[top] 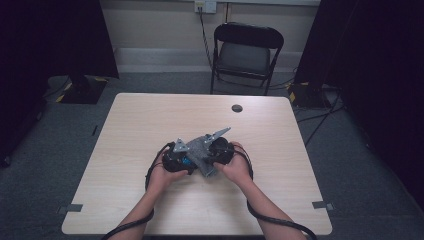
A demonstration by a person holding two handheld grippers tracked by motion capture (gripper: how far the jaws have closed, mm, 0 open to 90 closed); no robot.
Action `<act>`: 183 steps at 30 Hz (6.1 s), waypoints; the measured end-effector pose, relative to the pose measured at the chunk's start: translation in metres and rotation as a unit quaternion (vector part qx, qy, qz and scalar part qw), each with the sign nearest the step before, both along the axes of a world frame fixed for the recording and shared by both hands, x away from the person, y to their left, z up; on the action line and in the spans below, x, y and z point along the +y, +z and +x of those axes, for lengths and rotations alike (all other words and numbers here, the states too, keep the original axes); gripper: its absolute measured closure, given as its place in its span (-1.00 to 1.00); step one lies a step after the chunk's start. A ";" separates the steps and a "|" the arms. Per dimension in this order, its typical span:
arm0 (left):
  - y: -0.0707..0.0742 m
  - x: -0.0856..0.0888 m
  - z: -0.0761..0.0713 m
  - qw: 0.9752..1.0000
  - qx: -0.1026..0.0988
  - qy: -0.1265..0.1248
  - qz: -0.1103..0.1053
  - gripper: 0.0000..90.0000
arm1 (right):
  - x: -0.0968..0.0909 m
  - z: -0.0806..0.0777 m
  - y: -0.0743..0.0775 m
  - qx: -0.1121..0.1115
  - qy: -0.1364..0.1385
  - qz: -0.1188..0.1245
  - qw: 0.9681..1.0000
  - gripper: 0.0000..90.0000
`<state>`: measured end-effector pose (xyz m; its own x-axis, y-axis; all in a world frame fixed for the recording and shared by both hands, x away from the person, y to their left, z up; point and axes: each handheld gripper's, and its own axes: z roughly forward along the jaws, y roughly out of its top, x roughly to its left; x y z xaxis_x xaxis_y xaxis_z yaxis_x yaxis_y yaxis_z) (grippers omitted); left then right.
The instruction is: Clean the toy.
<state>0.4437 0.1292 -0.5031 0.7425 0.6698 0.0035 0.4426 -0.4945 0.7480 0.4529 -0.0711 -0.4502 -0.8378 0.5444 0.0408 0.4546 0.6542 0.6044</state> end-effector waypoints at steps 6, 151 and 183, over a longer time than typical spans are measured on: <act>0.000 0.000 0.000 1.000 0.004 0.000 -0.004 -0.43 | -0.011 0.008 0.002 -0.005 -0.024 -0.010 1.000 0.73; -0.001 -0.001 -0.002 1.000 0.007 0.007 -0.006 -0.43 | -0.027 0.017 0.007 0.009 -0.055 -0.006 0.998 0.74; 0.000 -0.001 -0.002 1.000 0.007 0.007 -0.006 -0.43 | -0.050 0.044 0.007 0.022 -0.122 -0.003 0.992 0.74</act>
<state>0.4416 0.1284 -0.5036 0.7326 0.6805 -0.0140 0.4597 -0.4796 0.7475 0.4966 -0.1210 -0.4433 -0.6781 0.7315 0.0711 0.6261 0.5243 0.5771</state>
